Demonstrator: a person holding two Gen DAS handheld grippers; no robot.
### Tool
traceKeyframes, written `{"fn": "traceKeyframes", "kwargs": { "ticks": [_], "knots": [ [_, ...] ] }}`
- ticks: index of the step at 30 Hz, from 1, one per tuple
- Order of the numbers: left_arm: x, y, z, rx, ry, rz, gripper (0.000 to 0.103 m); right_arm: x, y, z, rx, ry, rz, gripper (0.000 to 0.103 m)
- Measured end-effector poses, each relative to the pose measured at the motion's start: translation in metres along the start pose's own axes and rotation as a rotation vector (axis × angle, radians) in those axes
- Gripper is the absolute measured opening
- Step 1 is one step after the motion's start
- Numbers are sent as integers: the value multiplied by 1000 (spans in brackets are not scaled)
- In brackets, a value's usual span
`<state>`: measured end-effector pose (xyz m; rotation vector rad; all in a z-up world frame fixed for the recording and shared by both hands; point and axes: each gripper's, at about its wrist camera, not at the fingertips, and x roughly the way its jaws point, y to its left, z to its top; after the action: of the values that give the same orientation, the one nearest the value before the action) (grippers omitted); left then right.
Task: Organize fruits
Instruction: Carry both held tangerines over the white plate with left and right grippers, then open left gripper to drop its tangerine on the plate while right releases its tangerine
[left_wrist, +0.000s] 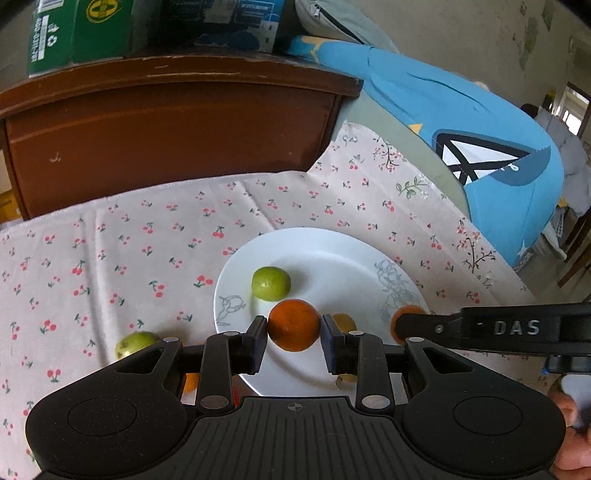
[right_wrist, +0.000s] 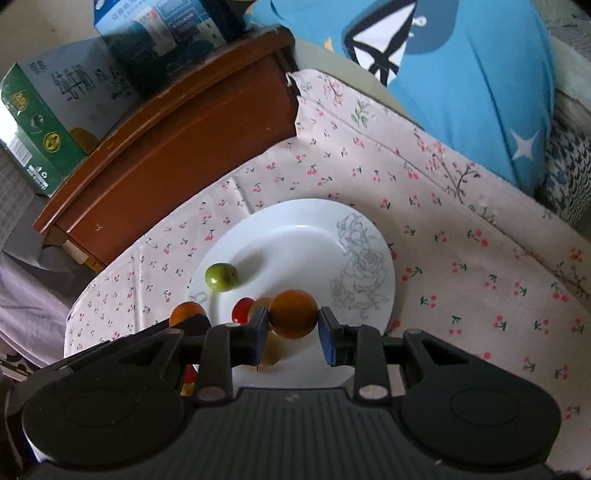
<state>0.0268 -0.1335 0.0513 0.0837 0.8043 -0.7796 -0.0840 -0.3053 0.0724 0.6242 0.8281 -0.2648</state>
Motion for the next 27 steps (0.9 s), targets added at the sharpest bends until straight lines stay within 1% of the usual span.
{"fn": "traceKeyframes", "kwargs": {
  "ticks": [3,4,6,9,10,12,14,16,18,21,27],
  "knots": [
    [-2,-1,3,-4,-8,-8,31,5,-2,1,28,8,-1,31],
    [-2,-1,4,-3,-13,-7,33,6,-2,1,33,8,1,32],
    [-8,-1,7,-7,-33,5,50,6,-1,2,33,1,10,32],
    [-19,-1,14,-20,-71,19,61,2,0,4,35,-22,34,32],
    [-24,0,16,-26,-83,20,63,1,0,5,37,-28,43,32],
    [-33,3,21,-44,-102,34,70,-4,0,8,35,-47,63,34],
    [-42,7,25,-64,-118,43,73,-8,2,10,21,-67,69,35],
    [-48,11,29,-73,-116,52,73,-11,4,11,7,-81,71,35],
    [-55,15,32,-69,-107,88,74,-12,5,11,-2,-83,79,35],
    [-64,19,31,-61,-115,135,74,-12,8,10,-24,-76,88,35],
    [-79,32,23,-96,-93,157,74,-13,15,4,-75,-66,107,35]
  ]
}}
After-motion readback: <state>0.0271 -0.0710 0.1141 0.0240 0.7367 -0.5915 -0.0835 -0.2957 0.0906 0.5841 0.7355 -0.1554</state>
